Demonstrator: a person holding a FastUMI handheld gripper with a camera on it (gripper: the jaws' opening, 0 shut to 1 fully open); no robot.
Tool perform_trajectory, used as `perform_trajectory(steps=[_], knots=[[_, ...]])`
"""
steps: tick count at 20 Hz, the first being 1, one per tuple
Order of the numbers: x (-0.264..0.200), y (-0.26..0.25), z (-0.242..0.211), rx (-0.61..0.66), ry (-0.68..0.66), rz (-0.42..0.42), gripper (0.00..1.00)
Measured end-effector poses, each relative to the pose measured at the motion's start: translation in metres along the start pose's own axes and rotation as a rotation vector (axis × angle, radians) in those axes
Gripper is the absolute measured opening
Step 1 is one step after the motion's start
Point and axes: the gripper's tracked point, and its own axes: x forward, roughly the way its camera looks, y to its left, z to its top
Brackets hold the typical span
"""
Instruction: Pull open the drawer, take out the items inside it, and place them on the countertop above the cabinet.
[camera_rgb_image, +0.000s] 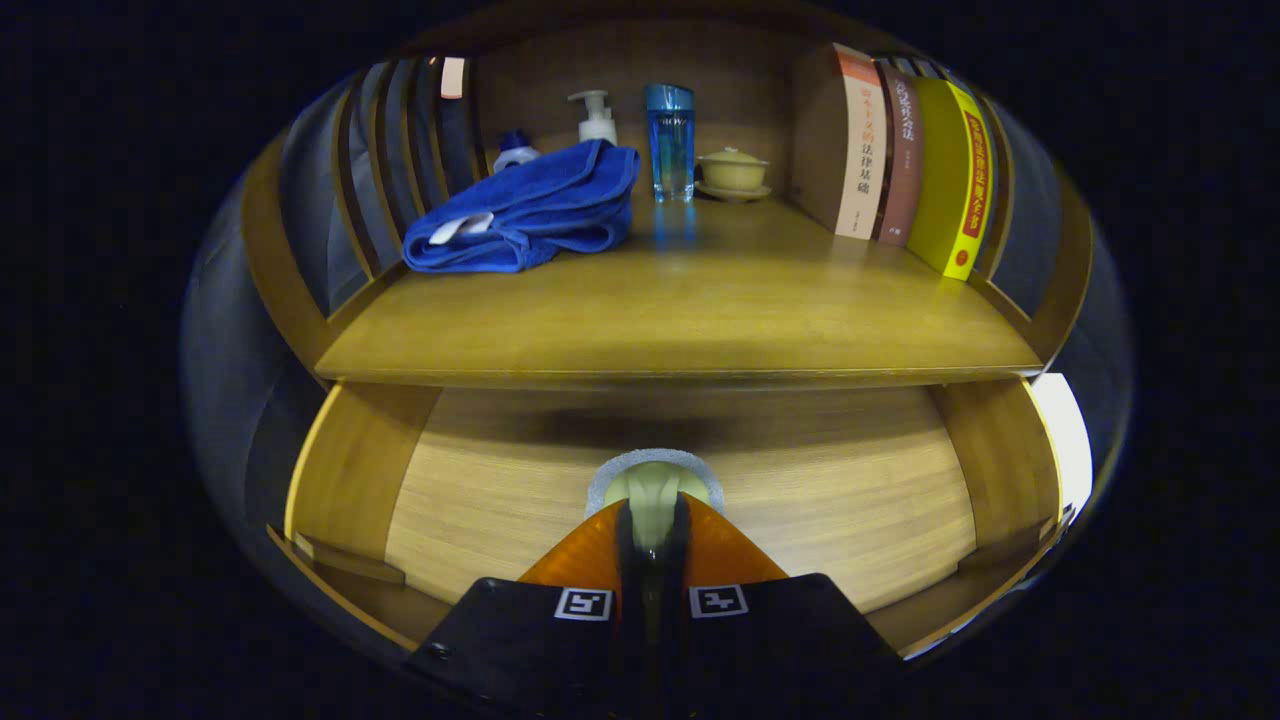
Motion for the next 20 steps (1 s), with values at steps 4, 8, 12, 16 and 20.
perform_trajectory(steps=[4,8,12,16,20], knots=[[-0.034,-0.005,0.027,0.028,-0.111,0.0,0.15],[-0.081,-0.006,0.068,0.031,-0.244,0.012,0.15],[-0.113,-0.009,0.127,0.02,-0.363,-0.001,0.14],[-0.105,0.002,0.177,-0.024,-0.402,-0.024,0.14],[-0.075,0.011,0.209,-0.066,-0.404,-0.057,0.14]])
